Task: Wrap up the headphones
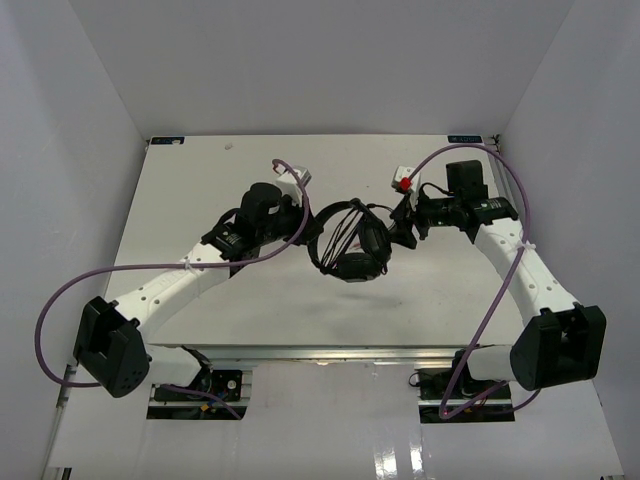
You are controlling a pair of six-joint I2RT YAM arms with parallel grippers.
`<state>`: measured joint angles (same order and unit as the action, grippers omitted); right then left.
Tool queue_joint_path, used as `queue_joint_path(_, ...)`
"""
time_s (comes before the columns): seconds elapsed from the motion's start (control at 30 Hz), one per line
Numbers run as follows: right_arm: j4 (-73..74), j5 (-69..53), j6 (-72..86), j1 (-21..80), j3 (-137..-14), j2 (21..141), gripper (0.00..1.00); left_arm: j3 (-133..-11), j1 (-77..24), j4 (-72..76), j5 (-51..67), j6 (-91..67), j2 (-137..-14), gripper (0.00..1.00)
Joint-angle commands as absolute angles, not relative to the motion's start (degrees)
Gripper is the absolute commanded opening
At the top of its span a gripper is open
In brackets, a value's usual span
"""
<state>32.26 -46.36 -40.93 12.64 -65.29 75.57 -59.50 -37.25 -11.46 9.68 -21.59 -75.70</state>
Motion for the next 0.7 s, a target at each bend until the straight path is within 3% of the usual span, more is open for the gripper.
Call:
queue_joint_path(0.0,27.0,-50.2,-36.0,9.7,-63.9,75.4,0.80,-63.3,-35.4,-12.0,6.2,-28.3,-76.6,0.00)
queue_joint_path(0.1,26.5,-49.5,-35.9,6.5,-63.0,74.1,0.93,-63.4,-33.0,-13.8,4.8,-30.1,-78.4,0.00)
queue_joint_path(0.27,26.8,-46.9,-37.6,3.1,-60.2,69.0,0.90,-63.1,-29.7,-13.6,2.4,-32.0,-81.1,0.00)
queue_joint_path(0.67,19.9,-40.3,-34.4,3.1,-38.5,48.2,0.90,-61.0,-23.0,-8.4,-11.3,-36.8,-92.1,0.00)
